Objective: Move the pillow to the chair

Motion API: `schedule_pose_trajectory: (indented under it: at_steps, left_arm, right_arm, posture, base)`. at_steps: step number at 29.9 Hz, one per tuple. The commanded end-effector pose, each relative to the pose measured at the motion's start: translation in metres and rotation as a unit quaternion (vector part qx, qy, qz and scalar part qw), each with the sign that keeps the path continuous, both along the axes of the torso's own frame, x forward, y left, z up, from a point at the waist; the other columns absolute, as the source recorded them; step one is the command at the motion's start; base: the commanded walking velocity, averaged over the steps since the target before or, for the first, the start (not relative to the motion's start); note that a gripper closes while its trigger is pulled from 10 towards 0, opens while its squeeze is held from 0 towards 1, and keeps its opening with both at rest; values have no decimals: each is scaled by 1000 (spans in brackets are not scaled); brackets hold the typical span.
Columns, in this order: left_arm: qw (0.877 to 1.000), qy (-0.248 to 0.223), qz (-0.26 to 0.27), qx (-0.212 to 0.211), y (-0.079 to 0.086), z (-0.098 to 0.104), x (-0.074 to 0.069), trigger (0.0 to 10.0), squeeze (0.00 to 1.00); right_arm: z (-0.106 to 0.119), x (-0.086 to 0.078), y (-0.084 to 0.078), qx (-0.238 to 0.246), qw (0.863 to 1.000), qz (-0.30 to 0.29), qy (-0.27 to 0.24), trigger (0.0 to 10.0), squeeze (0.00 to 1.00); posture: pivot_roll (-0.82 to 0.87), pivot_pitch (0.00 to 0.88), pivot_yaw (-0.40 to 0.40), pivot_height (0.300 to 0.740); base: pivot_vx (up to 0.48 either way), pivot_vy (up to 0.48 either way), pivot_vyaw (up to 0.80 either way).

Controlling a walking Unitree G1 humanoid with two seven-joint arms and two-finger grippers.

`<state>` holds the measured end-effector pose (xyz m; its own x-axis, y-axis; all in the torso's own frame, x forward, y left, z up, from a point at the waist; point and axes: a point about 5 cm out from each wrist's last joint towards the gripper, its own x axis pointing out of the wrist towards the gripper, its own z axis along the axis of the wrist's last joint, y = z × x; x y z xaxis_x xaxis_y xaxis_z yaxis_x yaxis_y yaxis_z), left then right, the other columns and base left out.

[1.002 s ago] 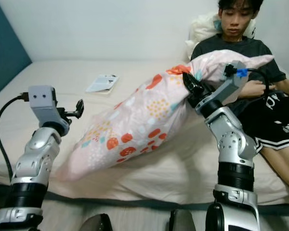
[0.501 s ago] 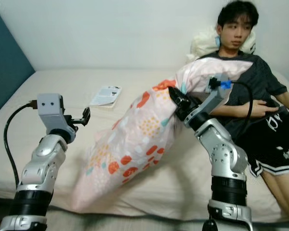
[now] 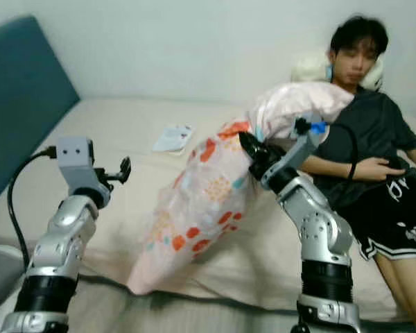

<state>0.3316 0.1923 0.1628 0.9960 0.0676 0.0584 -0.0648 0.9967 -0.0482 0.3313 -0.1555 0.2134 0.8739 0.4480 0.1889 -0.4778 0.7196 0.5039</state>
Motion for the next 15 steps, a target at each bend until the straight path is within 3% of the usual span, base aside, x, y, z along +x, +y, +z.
schedule_pose_trajectory:
  at_steps: [1,5,6,8,15]
  left_arm:
    - [1000,1,1,9,0,-2,-3,10000,0]
    - [1000,2,-2,12,-2,-3,-6,10000,0]
    - [1000,5,-4,15,-3,-5,-8,10000,0]
    - [1000,10,-9,20,-4,-9,-13,10000,0]
    - [999,17,-19,30,-8,-15,-20,10000,0]
  right_arm:
    - [18,-5,6,3,998,6,-55,0,0]
    - [15,-7,5,0,999,2,-52,0,0]
    - [12,-9,5,-9,999,-2,-49,10000,0]
    - [5,-14,6,-15,999,4,-48,10000,0]
    - [1,-22,12,-16,998,19,-50,10000,0]
  posture:
    - [-84,0,50,730]
    - [-83,0,50,730]
    - [-82,0,49,730]
    - [-81,0,48,730]
    - [-81,0,48,730]
  base:
    - [0,0,0]
    - [0,0,0]
    - [0,0,0]
    - [0,0,0]
    - [0,0,800]
